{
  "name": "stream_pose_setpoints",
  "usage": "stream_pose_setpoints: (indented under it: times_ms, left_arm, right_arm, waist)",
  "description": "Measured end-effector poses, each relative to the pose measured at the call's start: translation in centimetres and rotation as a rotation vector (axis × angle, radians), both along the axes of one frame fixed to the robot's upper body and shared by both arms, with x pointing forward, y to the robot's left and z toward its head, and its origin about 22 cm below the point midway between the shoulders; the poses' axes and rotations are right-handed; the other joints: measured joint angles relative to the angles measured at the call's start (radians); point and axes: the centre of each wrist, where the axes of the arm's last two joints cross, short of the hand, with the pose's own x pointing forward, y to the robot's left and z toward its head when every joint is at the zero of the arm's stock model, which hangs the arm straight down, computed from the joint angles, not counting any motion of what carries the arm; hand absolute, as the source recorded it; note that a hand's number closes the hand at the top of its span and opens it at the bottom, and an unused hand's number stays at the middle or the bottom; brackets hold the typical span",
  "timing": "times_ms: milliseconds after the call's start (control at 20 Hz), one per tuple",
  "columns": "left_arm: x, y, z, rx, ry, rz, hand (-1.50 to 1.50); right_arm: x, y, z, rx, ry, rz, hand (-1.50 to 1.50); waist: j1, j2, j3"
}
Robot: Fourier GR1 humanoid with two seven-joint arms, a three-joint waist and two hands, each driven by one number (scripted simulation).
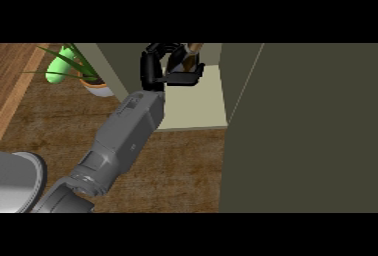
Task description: Pick up the wine, place it into the cabinet and close the cabinet
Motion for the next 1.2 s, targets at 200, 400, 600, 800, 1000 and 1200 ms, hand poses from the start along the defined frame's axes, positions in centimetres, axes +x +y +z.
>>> stream_pose_setpoints:
  times_ms: [200,400,600,800,1000,1200]
  left_arm:
    - [0.3,0.2,0.1,-0.063,0.020,-0.006,1.50]
    - [0.1,0.5,-0.6,-0.092,0.029,-0.003,1.50]
    - [0.1,0.5,-0.9,-0.084,0.029,-0.004,1.50]
    - [0.1,0.6,-1.1,-0.068,0.025,-0.001,1.50]
    - [-0.1,0.8,-1.6,-0.038,0.057,0.027,-1.50]
    - [-0.1,0.9,-1.8,-0.006,0.068,0.050,-1.50]
  right_arm:
    - [0.0,0.1,-0.1,-0.002,-0.007,0.009,-1.50]
    - [0.0,-0.1,-0.3,-0.002,-0.012,0.006,-1.50]
    - [0.0,0.0,-0.3,0.000,-0.012,0.013,-1.50]
    - [0.0,-0.1,-0.2,-0.007,-0.018,0.009,-1.50]
    - [0.0,0.0,-0.2,-0.011,-0.013,0.014,-1.50]
    - [0.1,-0.1,-0.3,-0.006,-0.024,0.013,-1.50]
  waist:
    - [-0.005,0.002,0.001]
    - [-0.010,0.004,0.001]
    - [-0.011,0.004,0.003]
    - [-0.011,0.003,0.004]
    - [-0.014,0.004,0.002]
    - [-0.016,0.005,0.003]
